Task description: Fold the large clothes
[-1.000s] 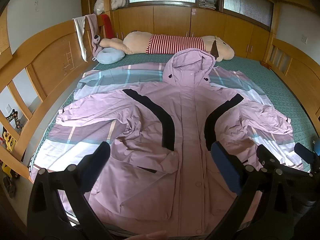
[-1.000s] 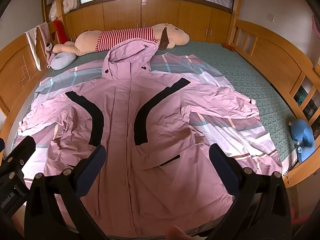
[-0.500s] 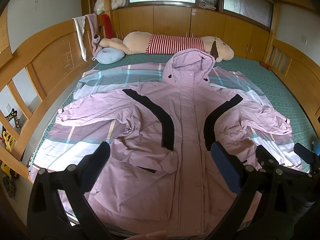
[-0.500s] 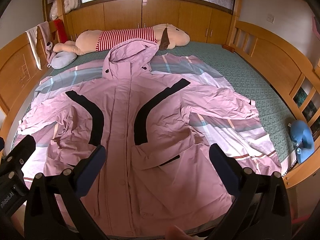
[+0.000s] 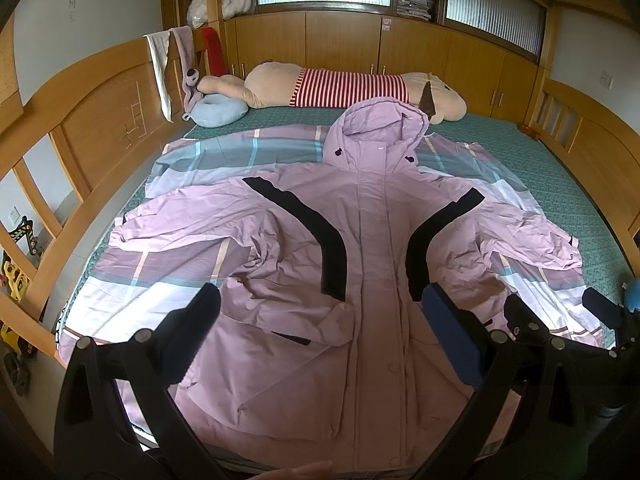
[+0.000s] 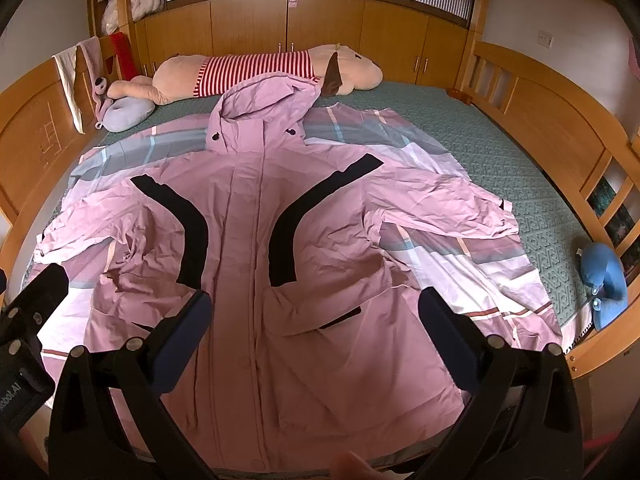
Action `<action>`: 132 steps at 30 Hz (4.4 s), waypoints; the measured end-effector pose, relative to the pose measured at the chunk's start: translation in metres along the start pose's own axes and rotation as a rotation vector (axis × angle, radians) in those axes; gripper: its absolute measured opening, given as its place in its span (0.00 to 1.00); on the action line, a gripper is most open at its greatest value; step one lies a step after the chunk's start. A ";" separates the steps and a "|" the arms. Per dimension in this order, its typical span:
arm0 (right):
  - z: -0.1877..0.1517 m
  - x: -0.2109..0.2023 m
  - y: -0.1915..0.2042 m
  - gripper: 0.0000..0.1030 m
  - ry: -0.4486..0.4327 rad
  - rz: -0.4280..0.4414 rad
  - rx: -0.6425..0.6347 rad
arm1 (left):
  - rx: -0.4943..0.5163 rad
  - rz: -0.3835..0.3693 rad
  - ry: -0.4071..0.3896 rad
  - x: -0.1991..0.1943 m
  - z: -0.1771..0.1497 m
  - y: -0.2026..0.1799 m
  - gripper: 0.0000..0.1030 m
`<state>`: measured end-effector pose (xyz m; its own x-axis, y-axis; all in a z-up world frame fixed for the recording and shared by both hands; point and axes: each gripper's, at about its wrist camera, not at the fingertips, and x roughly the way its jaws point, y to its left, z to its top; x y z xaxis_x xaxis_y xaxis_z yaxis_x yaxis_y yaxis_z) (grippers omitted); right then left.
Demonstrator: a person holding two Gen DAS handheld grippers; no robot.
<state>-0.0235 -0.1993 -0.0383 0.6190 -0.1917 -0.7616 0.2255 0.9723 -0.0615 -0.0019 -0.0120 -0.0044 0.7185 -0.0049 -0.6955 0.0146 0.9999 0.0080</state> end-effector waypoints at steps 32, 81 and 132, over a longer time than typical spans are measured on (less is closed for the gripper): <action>-0.006 0.010 0.000 0.99 0.024 0.001 -0.005 | -0.001 0.000 0.004 0.002 -0.001 0.000 0.98; 0.012 0.284 -0.263 0.86 0.376 0.041 0.569 | 0.017 -0.024 0.181 0.183 -0.038 -0.020 0.98; 0.098 0.249 0.062 0.39 0.236 0.691 -0.053 | -0.223 -0.257 0.385 0.276 -0.009 0.044 0.98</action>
<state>0.2186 -0.1998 -0.1689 0.4267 0.4962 -0.7561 -0.1988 0.8671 0.4568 0.1907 0.0310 -0.2029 0.4024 -0.2867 -0.8694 -0.0222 0.9464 -0.3223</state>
